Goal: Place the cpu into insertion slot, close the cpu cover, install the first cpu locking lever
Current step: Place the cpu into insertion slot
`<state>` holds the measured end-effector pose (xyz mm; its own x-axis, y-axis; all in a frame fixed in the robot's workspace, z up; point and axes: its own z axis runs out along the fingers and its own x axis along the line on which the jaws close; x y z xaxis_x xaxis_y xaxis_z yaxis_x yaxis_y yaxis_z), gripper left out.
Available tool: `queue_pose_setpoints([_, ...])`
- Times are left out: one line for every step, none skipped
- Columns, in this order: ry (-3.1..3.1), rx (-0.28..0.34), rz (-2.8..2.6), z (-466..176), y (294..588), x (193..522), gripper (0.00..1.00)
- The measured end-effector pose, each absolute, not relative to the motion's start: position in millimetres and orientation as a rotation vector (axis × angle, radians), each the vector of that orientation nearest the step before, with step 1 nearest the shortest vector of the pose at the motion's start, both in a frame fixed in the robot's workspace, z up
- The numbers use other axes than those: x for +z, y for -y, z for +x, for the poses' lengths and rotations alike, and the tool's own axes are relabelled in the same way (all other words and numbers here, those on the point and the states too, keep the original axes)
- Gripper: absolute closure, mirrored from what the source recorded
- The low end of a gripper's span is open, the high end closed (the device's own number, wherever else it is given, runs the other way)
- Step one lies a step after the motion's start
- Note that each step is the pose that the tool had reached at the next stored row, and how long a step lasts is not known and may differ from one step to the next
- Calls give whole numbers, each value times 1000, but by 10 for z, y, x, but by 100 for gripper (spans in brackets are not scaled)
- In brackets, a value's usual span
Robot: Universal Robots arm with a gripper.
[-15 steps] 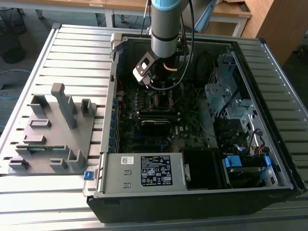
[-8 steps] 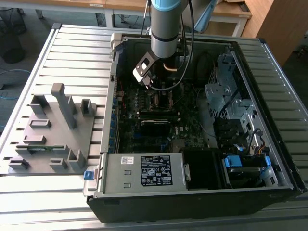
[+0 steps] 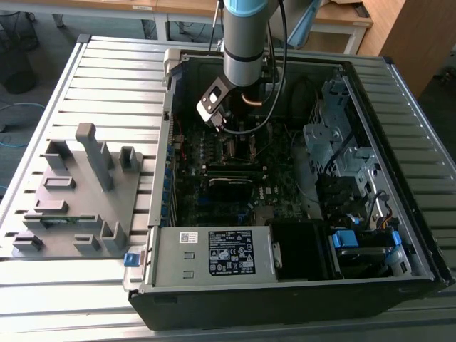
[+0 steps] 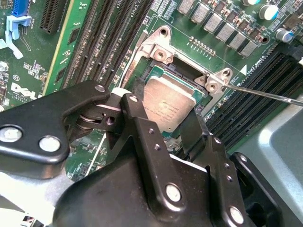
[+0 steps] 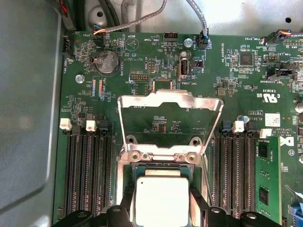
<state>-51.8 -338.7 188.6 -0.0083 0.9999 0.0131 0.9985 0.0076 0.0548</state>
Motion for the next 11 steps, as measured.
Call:
queue_pose_setpoints([-2209, 75, 2191, -518, 3387, 1886, 46])
queue_pose_setpoints([-2209, 75, 2191, -518, 3387, 1885, 45])
queue_pose_setpoints([-2209, 76, 2191, -518, 3386, 1883, 45])
queue_pose_setpoints([-2209, 76, 2191, -518, 3386, 1883, 42])
queue_pose_setpoints([-2209, 76, 2191, -518, 3386, 1884, 42])
queue_pose_setpoints([-2209, 75, 2191, -518, 3386, 1884, 42])
queue_pose_setpoints([-2209, 75, 2191, -518, 3386, 1885, 42])
queue_pose_setpoints([-2209, 76, 2191, -518, 3386, 1890, 42])
queue_pose_setpoints([-2209, 77, 2192, -517, 3384, 1899, 42])
queue_pose_setpoints([-2209, 78, 2192, -516, 3384, 1914, 42])
queue_pose_setpoints([-2209, 76, 2191, -517, 3385, 1936, 42])
